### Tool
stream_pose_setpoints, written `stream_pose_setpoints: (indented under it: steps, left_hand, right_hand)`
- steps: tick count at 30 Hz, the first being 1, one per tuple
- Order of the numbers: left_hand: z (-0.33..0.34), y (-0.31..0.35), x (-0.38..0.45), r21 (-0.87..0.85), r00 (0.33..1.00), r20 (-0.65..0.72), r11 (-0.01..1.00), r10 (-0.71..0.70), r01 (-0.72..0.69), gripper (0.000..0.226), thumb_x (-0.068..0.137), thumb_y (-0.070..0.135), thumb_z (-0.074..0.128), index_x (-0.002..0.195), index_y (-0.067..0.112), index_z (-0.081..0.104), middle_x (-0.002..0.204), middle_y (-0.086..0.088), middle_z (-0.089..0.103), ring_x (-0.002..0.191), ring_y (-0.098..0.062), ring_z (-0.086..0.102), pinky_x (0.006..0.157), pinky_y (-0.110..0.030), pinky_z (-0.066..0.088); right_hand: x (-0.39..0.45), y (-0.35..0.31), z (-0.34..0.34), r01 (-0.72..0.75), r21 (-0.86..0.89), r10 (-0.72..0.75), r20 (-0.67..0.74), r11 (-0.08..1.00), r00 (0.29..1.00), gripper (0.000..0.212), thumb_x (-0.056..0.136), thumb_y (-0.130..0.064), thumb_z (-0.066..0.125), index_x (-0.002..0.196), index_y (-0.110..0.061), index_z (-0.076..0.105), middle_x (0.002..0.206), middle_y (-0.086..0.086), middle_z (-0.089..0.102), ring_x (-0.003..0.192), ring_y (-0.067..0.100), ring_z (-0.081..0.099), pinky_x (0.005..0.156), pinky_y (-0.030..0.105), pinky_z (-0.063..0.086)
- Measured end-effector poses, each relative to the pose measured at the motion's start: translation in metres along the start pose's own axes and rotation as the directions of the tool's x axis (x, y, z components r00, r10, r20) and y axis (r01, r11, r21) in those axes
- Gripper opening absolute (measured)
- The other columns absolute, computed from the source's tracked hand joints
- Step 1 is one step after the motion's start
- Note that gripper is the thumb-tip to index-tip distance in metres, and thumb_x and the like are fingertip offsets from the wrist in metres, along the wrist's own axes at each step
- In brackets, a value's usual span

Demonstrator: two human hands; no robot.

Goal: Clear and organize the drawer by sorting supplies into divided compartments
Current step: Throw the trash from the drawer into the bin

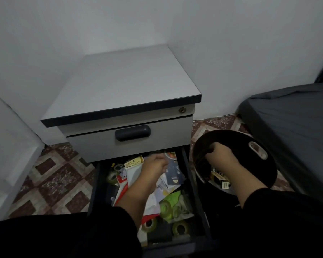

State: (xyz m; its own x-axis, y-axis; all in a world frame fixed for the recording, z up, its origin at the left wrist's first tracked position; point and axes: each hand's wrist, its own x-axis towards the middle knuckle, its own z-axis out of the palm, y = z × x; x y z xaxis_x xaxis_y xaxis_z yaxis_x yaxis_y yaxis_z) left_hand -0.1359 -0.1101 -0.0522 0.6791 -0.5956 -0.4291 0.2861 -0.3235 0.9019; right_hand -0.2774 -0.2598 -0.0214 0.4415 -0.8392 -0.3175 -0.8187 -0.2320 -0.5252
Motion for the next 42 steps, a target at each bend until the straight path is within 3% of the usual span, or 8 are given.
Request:
stream_pose_setpoints:
  steps: [4,9,11,14,19,26,36,42]
  left_hand:
    - [-0.055,-0.016,-0.007,0.238,0.981,-0.160,0.969,0.111,-0.070,0.022,0.086,-0.001,0.054,0.107,0.000,0.059,0.083,-0.006,0.055,0.069,-0.017,0.051,0.057,-0.024,0.038]
    - [-0.093,-0.054,-0.008,0.562,0.985,-0.101,0.825,0.142,-0.061,0.040,0.092,0.009,0.055,0.132,0.010,0.053,0.135,-0.010,0.050,0.117,-0.025,0.052,0.096,-0.030,0.044]
    - [-0.097,-0.069,-0.006,0.727,0.992,-0.031,0.683,0.124,-0.063,0.048,0.094,0.024,0.055,0.141,0.017,0.045,0.150,-0.011,0.035,0.136,-0.027,0.035,0.112,-0.035,0.031]
    - [-0.094,-0.083,-0.008,0.835,0.994,-0.017,0.549,0.106,-0.044,0.051,0.093,0.040,0.053,0.141,0.026,0.045,0.150,-0.010,0.033,0.137,-0.031,0.031,0.112,-0.040,0.029]
    - [-0.089,-0.077,-0.013,0.864,0.975,-0.061,0.501,0.213,-0.055,0.040,0.091,0.042,0.055,0.124,0.019,0.053,0.129,-0.008,0.048,0.121,-0.026,0.041,0.101,-0.034,0.038]
    - [-0.085,-0.072,-0.020,0.876,0.940,-0.294,0.444,0.175,0.192,0.065,0.083,0.050,0.064,0.130,0.011,0.041,0.131,-0.011,0.048,0.119,-0.027,0.046,0.094,-0.036,0.042]
    - [-0.094,-0.069,-0.012,0.643,0.934,-0.356,0.736,0.043,0.211,0.043,0.074,0.022,0.077,0.110,0.007,0.057,0.113,-0.012,0.062,0.103,-0.033,0.059,0.086,-0.044,0.053]
    - [-0.102,-0.056,-0.011,0.396,0.954,-0.299,0.906,-0.026,0.149,0.018,0.080,0.002,0.066,0.098,0.000,0.065,0.102,-0.016,0.067,0.089,-0.031,0.065,0.078,-0.040,0.057]
  right_hand:
    - [-0.025,-0.024,0.049,0.247,-0.086,-0.248,0.006,0.965,0.969,0.032,0.090,-0.007,0.050,0.120,-0.002,0.058,0.117,0.019,0.060,0.107,0.033,0.057,0.080,0.031,0.046]
    - [-0.037,-0.031,0.104,0.348,-0.134,-0.310,0.242,0.928,0.920,0.009,0.089,-0.006,0.048,0.083,-0.012,0.051,0.090,0.010,0.055,0.094,0.029,0.057,0.069,0.024,0.035]
    - [-0.037,-0.029,0.119,0.405,-0.183,-0.330,0.336,0.896,0.882,0.011,0.092,-0.009,0.046,0.103,-0.011,0.051,0.114,0.014,0.051,0.115,0.031,0.049,0.083,0.027,0.038]
    - [-0.039,-0.025,0.127,0.452,-0.296,-0.323,0.395,0.841,0.860,0.050,0.095,-0.023,0.048,0.140,-0.005,0.034,0.143,0.015,0.034,0.136,0.032,0.030,0.108,0.035,0.029]
    - [-0.039,-0.024,0.132,0.398,-0.295,-0.342,0.223,0.869,0.913,0.032,0.095,-0.032,0.049,0.117,-0.012,0.058,0.123,0.011,0.049,0.113,0.028,0.049,0.093,0.034,0.045]
    - [-0.037,-0.025,0.143,0.239,-0.210,-0.201,0.188,0.948,0.962,0.074,0.088,-0.039,0.063,0.143,-0.007,0.023,0.135,0.020,0.037,0.123,0.036,0.042,0.098,0.041,0.043]
    - [-0.041,-0.032,0.139,0.314,-0.296,-0.298,0.101,0.902,0.949,0.037,0.093,-0.001,0.040,0.130,-0.002,0.036,0.109,0.017,0.064,0.094,0.031,0.065,0.061,0.031,0.040]
    - [-0.040,-0.040,0.113,0.248,-0.058,-0.247,0.022,0.967,0.969,0.029,0.092,-0.002,0.043,0.121,-0.003,0.041,0.107,0.019,0.062,0.091,0.035,0.060,0.065,0.034,0.045]
